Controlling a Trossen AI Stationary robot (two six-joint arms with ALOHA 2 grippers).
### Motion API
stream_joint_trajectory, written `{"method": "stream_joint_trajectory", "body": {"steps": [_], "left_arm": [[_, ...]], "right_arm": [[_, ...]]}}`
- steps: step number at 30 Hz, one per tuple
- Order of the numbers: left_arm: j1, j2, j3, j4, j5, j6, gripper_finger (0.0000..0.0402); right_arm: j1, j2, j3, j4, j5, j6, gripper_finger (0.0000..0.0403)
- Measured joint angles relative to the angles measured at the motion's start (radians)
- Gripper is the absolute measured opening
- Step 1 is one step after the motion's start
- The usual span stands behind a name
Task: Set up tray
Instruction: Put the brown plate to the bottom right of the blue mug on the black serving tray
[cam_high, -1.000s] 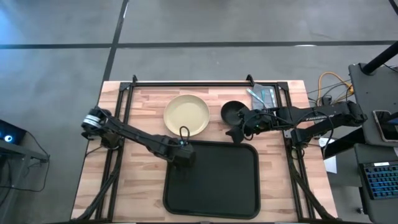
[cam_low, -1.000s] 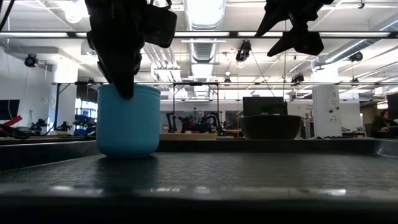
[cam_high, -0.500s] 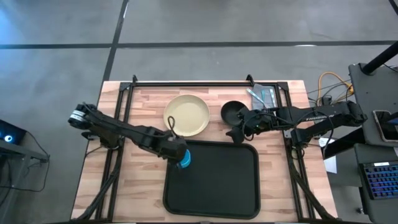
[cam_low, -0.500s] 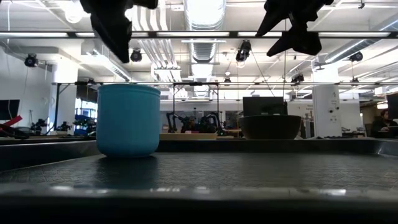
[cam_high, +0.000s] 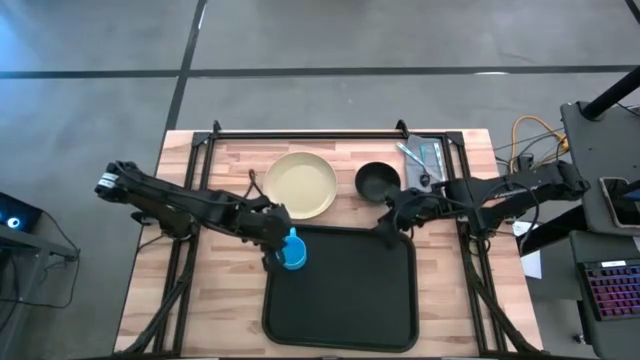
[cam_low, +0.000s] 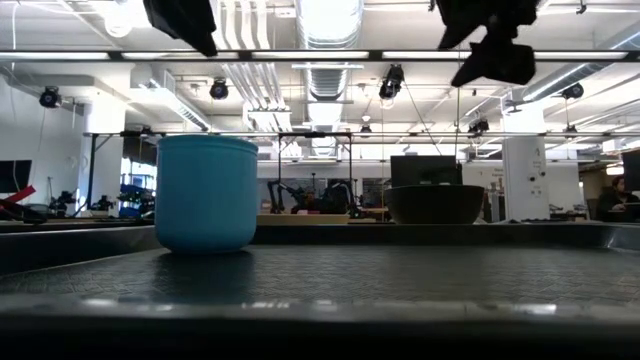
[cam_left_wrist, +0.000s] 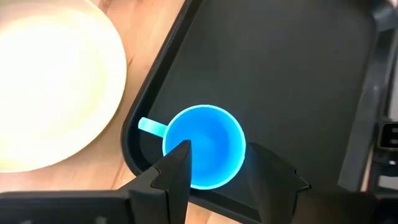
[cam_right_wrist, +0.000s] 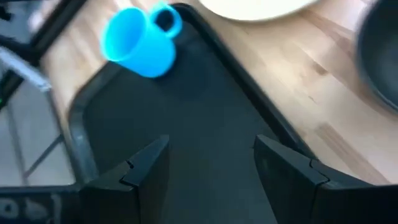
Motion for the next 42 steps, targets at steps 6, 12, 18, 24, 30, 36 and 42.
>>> {"method": "stream_joint_trajectory", "body": {"steps": [6, 12, 18, 24, 30, 36, 42], "left_arm": [[0.000, -0.043, 0.000, 0.000, 0.000, 0.000, 0.0131], [0.000, -0.054, 0.000, 0.000, 0.000, -0.069, 0.0131], [-0.007, -0.053, 0.000, 0.000, 0.001, -0.084, 0.0131], [-0.007, -0.053, -0.001, 0.001, 0.001, -0.105, 0.0131], [-0.007, -0.053, -0.001, -0.001, 0.001, -0.119, 0.0131], [-0.023, -0.053, -0.001, -0.022, 0.002, -0.158, 0.0131], [-0.038, -0.053, -0.002, -0.031, 0.002, -0.163, 0.0131]], "right_arm": [[0.027, 0.033, -0.001, -0.054, 0.072, 0.063, 0.0214], [0.063, 0.075, -0.001, -0.055, 0.068, 0.059, 0.0215], [0.074, 0.114, -0.002, -0.024, 0.067, 0.075, 0.0214], [-0.001, 0.218, -0.002, 0.138, 0.023, 0.301, 0.0215], [-0.121, 0.370, -0.002, 0.439, -0.086, 0.304, 0.0214], [-0.154, 0.445, 0.032, 0.471, -0.085, -0.144, 0.0214], [-0.135, 0.492, 0.150, 0.287, -0.067, -0.781, 0.0214]]}}
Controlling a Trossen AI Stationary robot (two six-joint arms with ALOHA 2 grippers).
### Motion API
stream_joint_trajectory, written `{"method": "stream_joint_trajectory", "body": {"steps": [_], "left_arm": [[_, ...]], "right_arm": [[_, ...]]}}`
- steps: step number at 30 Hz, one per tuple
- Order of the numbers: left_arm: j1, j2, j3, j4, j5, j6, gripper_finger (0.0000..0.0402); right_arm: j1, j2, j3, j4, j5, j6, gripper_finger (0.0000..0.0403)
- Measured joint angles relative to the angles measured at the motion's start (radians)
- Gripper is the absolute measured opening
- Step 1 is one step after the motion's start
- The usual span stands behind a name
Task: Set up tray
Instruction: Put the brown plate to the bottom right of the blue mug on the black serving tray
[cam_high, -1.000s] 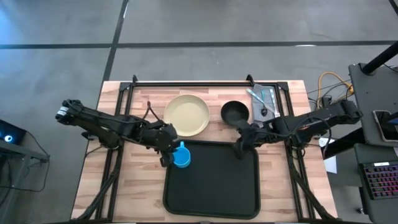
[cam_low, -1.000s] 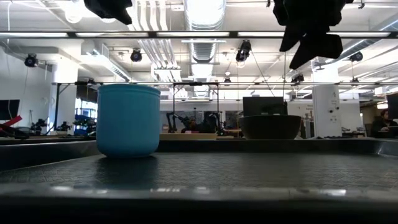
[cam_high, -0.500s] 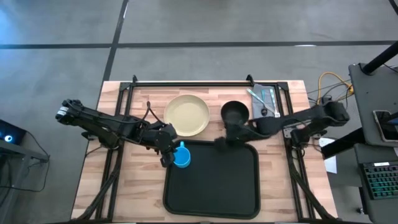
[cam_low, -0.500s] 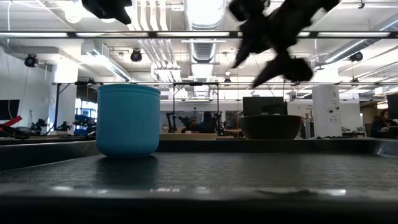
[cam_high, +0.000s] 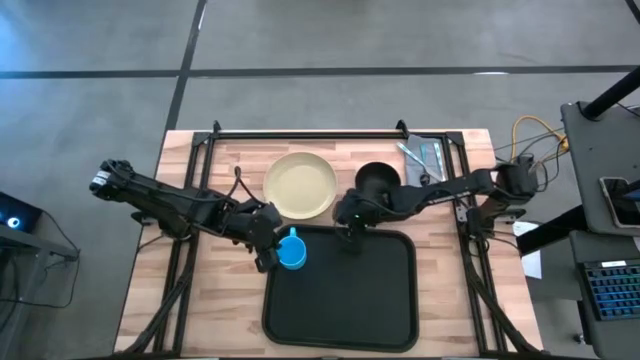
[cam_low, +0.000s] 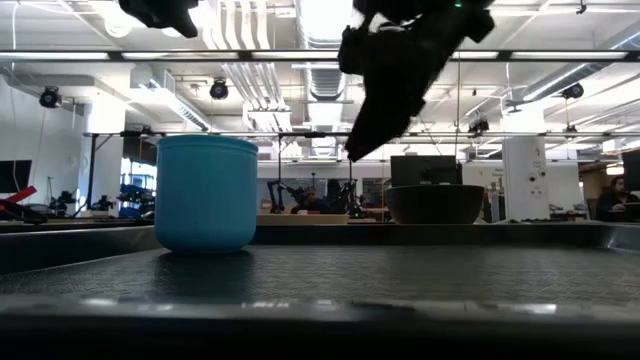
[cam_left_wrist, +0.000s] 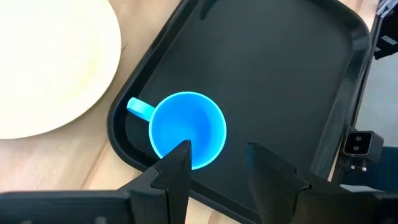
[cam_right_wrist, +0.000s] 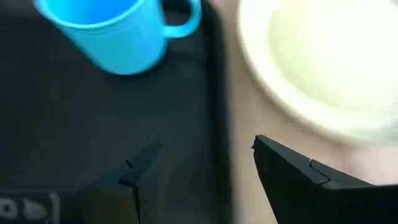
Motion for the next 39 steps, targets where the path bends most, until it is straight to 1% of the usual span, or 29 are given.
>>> {"method": "stream_joint_trajectory", "body": {"steps": [3, 11, 14, 17, 22, 31, 34, 39], "left_arm": [[0.000, 0.000, -0.001, -0.004, 0.000, 0.000, 0.0131], [0.000, 0.000, -0.001, -0.022, -0.001, -0.028, 0.0131], [0.000, 0.000, -0.001, -0.025, -0.001, -0.054, 0.0131], [0.000, 0.000, -0.001, -0.025, -0.002, -0.076, 0.0131], [0.000, 0.000, -0.002, -0.029, -0.002, -0.101, 0.0131], [0.000, 0.000, -0.002, -0.042, -0.002, -0.126, 0.0131], [0.000, 0.000, -0.002, -0.043, -0.002, -0.127, 0.0131], [0.000, 0.000, -0.002, -0.043, -0.002, -0.127, 0.0131]], "right_arm": [[-0.018, 0.042, 0.085, -0.102, 0.056, -0.132, 0.0214], [-0.072, 0.240, 0.318, -0.306, 0.068, -0.493, 0.0214], [-0.077, 0.332, 0.396, -0.358, 0.113, -0.569, 0.0214], [-0.087, 0.400, 0.471, -0.391, 0.122, -0.609, 0.0214], [-0.105, 0.475, 0.543, -0.395, 0.132, -0.634, 0.0214], [-0.163, 0.503, 0.542, -0.387, 0.075, -0.623, 0.0212], [-0.187, 0.507, 0.542, -0.376, 0.060, -0.618, 0.0199], [-0.211, 0.537, 0.542, -0.381, 0.030, -0.604, 0.0161]]}}
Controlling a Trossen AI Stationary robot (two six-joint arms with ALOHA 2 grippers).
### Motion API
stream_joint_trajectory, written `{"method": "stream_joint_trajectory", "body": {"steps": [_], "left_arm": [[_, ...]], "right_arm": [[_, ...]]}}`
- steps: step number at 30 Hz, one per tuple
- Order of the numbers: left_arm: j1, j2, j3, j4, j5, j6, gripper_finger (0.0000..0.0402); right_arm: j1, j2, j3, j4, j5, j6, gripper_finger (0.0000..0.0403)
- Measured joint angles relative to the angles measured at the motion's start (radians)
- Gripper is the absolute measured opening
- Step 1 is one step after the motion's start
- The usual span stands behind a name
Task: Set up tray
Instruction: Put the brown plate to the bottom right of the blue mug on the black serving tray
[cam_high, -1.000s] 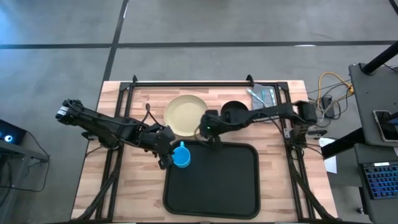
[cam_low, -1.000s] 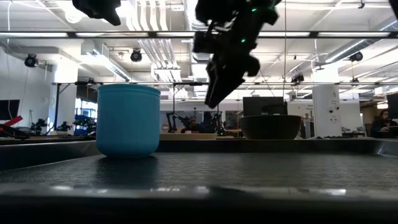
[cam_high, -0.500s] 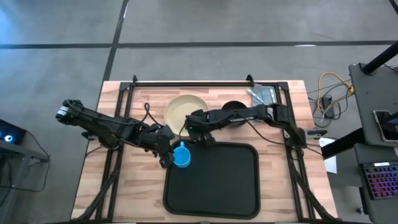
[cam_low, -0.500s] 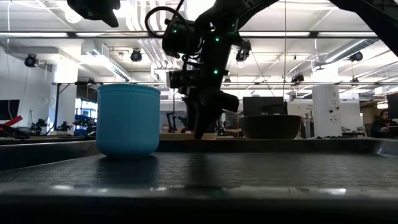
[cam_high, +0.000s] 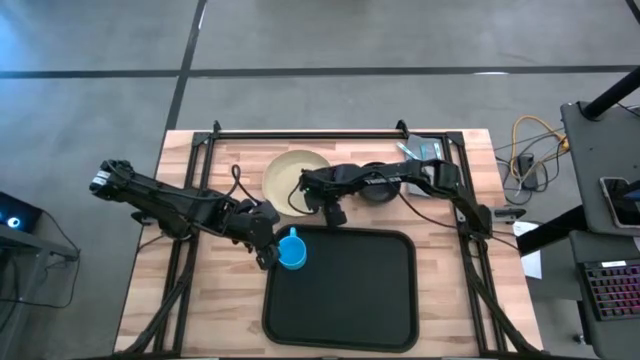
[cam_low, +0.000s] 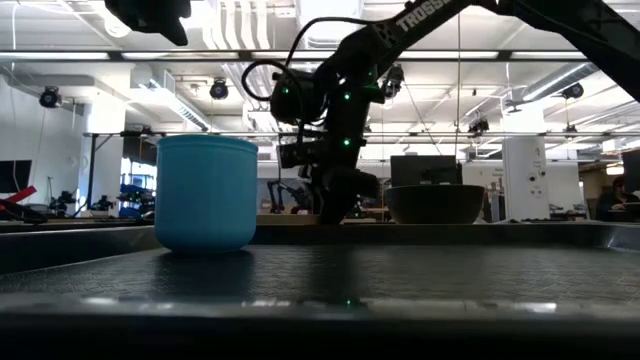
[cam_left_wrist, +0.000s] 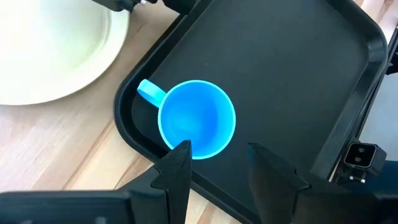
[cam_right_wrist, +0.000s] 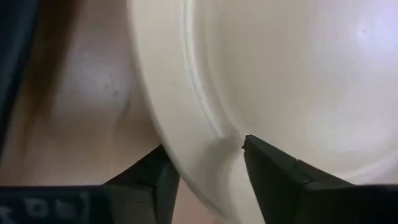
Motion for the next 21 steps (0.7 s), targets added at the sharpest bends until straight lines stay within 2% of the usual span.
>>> {"method": "stream_joint_trajectory", "body": {"steps": [13, 21], "left_arm": [[0.000, 0.000, 0.000, -0.001, -0.001, 0.000, 0.0131], [0.000, 0.000, 0.000, -0.028, -0.002, 0.000, 0.0131]], "right_arm": [[-0.001, -0.012, 0.000, -0.011, 0.013, -0.002, 0.0022], [0.012, -0.125, 0.006, -0.066, 0.047, 0.040, 0.0011]]}}
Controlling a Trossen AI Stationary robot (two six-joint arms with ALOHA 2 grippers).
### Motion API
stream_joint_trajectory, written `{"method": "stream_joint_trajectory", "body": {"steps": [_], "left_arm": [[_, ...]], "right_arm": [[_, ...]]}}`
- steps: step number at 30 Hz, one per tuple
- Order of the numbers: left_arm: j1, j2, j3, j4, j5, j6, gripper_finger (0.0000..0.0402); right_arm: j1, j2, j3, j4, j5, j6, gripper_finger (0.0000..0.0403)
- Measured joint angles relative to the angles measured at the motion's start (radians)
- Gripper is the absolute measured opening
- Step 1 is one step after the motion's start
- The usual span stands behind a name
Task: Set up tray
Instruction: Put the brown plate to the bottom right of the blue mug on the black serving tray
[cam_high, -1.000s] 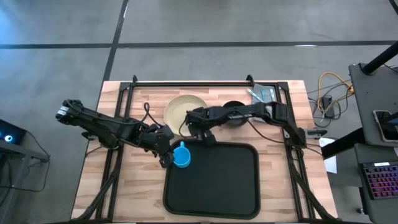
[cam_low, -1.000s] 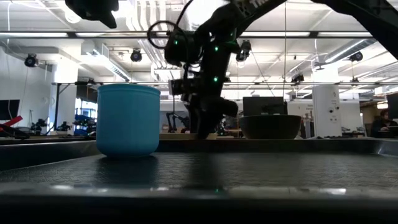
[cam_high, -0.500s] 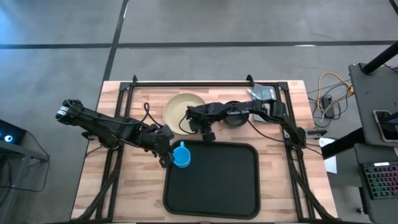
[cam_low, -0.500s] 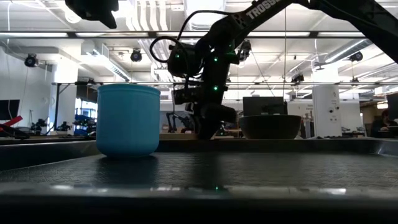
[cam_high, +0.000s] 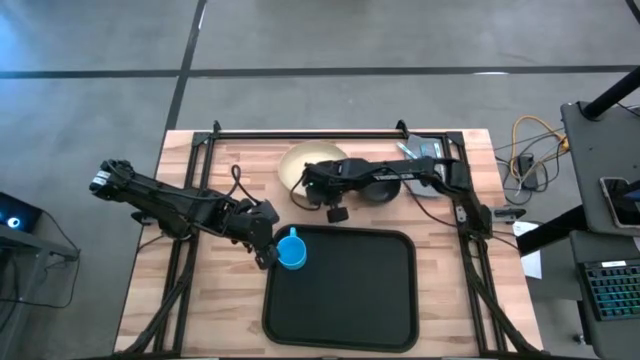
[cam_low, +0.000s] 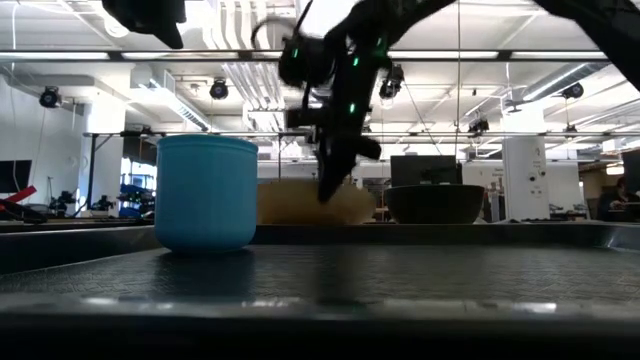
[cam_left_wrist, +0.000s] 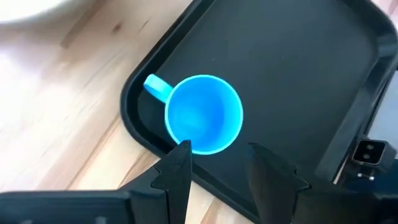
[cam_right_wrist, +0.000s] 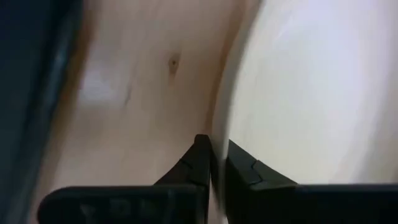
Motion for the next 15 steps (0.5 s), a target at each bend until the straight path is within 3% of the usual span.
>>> {"method": "stream_joint_trajectory", "body": {"steps": [8, 15], "left_arm": [[0.000, -0.001, 0.000, -0.099, -0.049, 0.000, 0.0131], [0.000, -0.005, 0.000, -0.126, -0.101, 0.030, 0.0131]], "right_arm": [[0.120, -0.265, -0.011, -0.140, 0.032, 0.025, 0.0010], [0.307, -0.395, -0.049, -0.235, 0.036, 0.264, 0.0011]]}}
